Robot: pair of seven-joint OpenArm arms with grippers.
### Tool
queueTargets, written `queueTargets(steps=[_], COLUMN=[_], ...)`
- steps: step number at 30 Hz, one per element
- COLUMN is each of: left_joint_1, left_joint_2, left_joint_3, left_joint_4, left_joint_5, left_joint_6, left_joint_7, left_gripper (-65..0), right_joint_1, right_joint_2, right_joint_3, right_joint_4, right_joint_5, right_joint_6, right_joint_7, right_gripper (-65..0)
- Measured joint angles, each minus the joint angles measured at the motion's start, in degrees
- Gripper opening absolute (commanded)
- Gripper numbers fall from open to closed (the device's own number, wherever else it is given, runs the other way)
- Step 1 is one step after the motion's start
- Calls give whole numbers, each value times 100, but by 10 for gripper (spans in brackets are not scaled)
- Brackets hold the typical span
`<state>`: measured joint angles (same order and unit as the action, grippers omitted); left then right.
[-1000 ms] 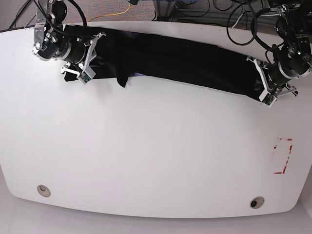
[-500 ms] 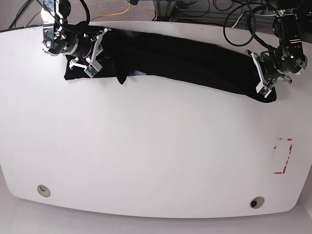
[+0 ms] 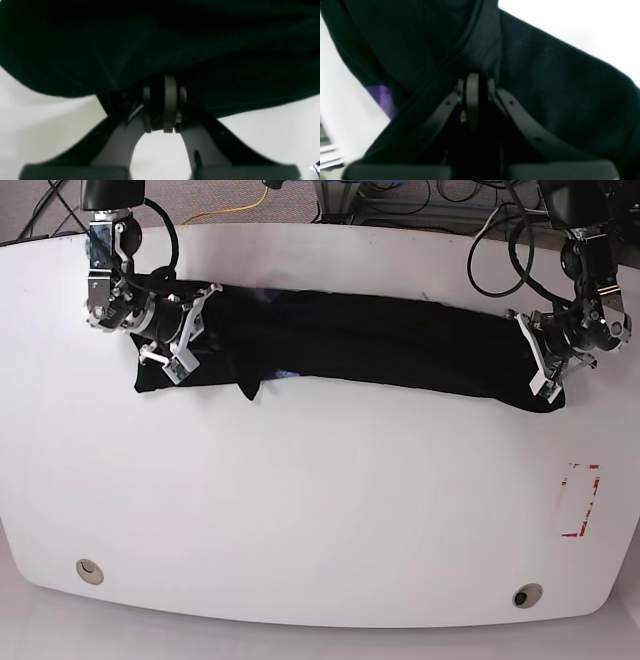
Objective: Layout the t-shirt on the table in an organized manner, then fold the t-shirt properly
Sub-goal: 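Open the left gripper and lift it away from the strip end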
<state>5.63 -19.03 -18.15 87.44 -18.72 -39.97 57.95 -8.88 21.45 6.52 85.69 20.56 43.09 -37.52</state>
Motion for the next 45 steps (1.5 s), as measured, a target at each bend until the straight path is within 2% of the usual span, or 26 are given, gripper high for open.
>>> queueTargets(steps=[7,14,21,24,27,33,36,39,45], left_joint_1=[-269,-289,-332,-343,-365,-767,-973,-1161,-1585], left_joint_2=[39,33,24,50,35,48,87,109,138], left_joint_3=[17,15,-37,-282,-625,-1276,-1744,-2061,-2424], left_joint_4=[-197,-48,763,1051,1292,1384,1384,1294,601], left_joint_5=[15,44,11,-68,0,-13,-61,-170,-940], left_joint_6=[-9,2,0,-2,0,0,0,4,0], left_joint_7=[7,114,715,1036,1333,1786,1864,1967,2236], left_gripper=[-589,-587,-587,-585,-533,-297,-226,-212,-211], right_joint_1=[623,721,721,721,721,721,721,721,719], right_joint_2=[-2,11,11,7,-2,-4,-2,-2,-11], right_joint_3=[0,15,15,15,15,17,15,17,15], right_joint_4=[-487,-544,-544,-544,-544,-544,-544,-544,-544], right_joint_5=[-389,-514,-511,-516,-514,-531,-514,-529,-514], right_joint_6=[-85,-168,-168,-168,-168,-170,-168,-170,-170], right_joint_7=[11,2,2,2,2,0,0,-4,-9], right_gripper=[-607,-607,-607,-607,-607,-607,-607,-607,-607])
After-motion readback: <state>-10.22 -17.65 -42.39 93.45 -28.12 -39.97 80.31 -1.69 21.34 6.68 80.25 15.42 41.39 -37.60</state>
